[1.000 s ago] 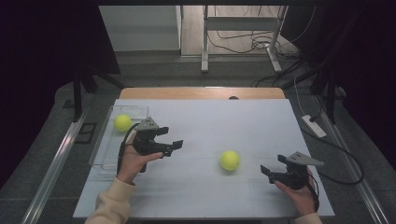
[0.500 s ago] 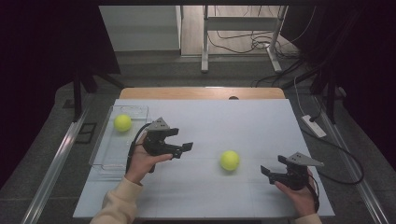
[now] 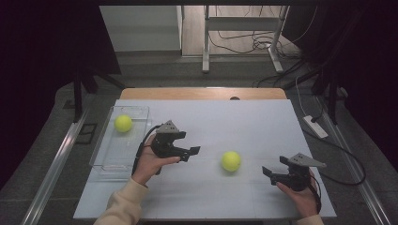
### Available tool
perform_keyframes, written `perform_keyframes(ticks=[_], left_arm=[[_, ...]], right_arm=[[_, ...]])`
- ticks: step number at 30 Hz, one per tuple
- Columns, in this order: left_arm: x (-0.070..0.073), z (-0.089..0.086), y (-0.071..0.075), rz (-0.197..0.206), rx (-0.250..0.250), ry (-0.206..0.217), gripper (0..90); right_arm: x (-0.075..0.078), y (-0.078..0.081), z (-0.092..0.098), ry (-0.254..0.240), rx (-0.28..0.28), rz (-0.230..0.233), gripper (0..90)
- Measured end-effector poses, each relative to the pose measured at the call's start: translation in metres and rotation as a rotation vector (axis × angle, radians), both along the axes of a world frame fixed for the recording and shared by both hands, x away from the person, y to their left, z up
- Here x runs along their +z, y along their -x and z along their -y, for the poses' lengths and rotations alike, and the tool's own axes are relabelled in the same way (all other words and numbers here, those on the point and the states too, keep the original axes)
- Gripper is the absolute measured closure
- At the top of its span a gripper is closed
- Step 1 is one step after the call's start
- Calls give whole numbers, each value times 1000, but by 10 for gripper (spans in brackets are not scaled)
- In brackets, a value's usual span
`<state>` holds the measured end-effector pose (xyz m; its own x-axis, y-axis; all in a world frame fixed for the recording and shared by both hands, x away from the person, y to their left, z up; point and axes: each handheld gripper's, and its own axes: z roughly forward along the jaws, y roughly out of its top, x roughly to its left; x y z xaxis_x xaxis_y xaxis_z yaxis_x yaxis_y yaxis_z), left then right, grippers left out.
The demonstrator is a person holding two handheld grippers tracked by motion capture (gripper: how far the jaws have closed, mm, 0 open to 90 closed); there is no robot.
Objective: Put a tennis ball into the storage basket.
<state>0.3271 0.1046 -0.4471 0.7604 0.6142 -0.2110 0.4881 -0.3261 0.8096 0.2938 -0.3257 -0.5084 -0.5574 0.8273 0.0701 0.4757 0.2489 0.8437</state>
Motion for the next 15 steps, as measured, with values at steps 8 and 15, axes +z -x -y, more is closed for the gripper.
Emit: perform_keyframes(ticks=[8,15], left_arm=[[-5,11,-2,-15,-19,-19,154],[-9,21,-5,-24,-42,-29,152]], right_arm=[[0,0,0,1,1,-1,119],[1,1,1,-6,-3,2,119]])
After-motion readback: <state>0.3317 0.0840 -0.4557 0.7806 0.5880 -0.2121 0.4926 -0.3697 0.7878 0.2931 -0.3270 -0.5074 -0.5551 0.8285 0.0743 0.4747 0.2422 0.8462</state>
